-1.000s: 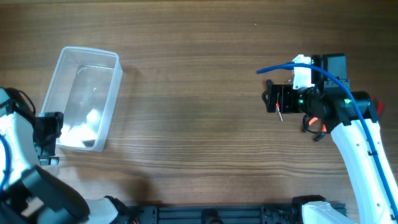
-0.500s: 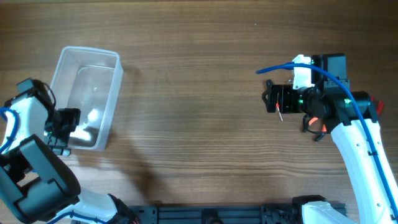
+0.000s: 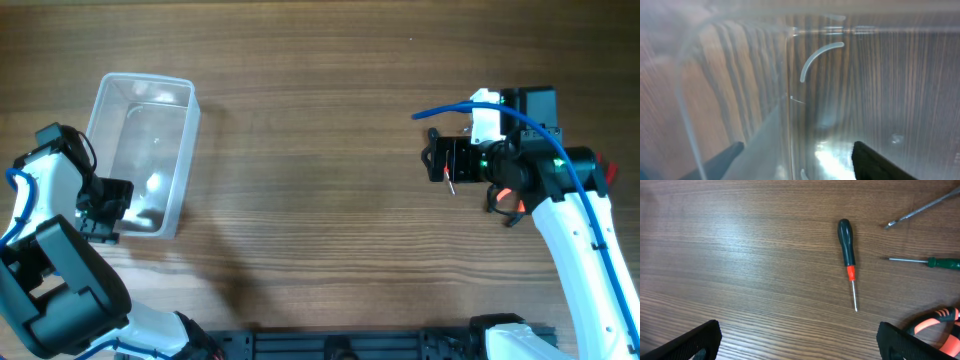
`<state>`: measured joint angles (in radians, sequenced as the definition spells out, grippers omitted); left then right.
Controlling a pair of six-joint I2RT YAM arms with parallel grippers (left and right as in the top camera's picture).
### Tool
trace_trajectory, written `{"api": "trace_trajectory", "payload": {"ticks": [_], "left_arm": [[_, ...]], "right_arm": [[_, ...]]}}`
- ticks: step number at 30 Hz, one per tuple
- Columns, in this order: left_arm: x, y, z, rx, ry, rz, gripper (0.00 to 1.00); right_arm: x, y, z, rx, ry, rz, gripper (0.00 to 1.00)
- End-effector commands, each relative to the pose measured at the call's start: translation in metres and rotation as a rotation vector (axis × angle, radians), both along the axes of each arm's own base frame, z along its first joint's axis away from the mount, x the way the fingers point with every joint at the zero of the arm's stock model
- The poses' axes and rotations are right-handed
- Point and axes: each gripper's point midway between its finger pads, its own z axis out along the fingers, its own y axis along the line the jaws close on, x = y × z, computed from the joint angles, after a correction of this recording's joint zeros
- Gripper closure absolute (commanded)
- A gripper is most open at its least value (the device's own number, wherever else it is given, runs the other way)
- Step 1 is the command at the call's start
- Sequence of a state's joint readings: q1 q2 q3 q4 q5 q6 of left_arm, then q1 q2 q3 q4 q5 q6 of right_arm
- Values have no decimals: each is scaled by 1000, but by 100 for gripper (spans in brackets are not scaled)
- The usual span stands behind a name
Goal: Pack container
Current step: 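Grip the clear plastic container's edge with the left gripper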
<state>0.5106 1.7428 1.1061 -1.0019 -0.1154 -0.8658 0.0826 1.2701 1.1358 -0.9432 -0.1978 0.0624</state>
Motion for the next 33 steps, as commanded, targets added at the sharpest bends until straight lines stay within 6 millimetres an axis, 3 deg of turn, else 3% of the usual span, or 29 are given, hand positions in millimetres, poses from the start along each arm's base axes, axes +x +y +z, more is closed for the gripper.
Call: {"api": "trace_trajectory", "payload": {"ticks": [1, 5, 9, 33], "left_arm": [[-1, -6, -3, -21, 10, -4, 47], [-1, -6, -3, -21, 10, -4, 79], [-1, -6, -3, -21, 9, -4, 93], [3, -10, 4, -31, -22, -47, 96]], "right_arm": [[5, -2, 8, -17, -24, 1, 1], [5, -2, 8, -17, -25, 0, 1], [5, -2, 8, -17, -24, 1, 1], [6, -2, 8, -18, -26, 2, 0]]}}
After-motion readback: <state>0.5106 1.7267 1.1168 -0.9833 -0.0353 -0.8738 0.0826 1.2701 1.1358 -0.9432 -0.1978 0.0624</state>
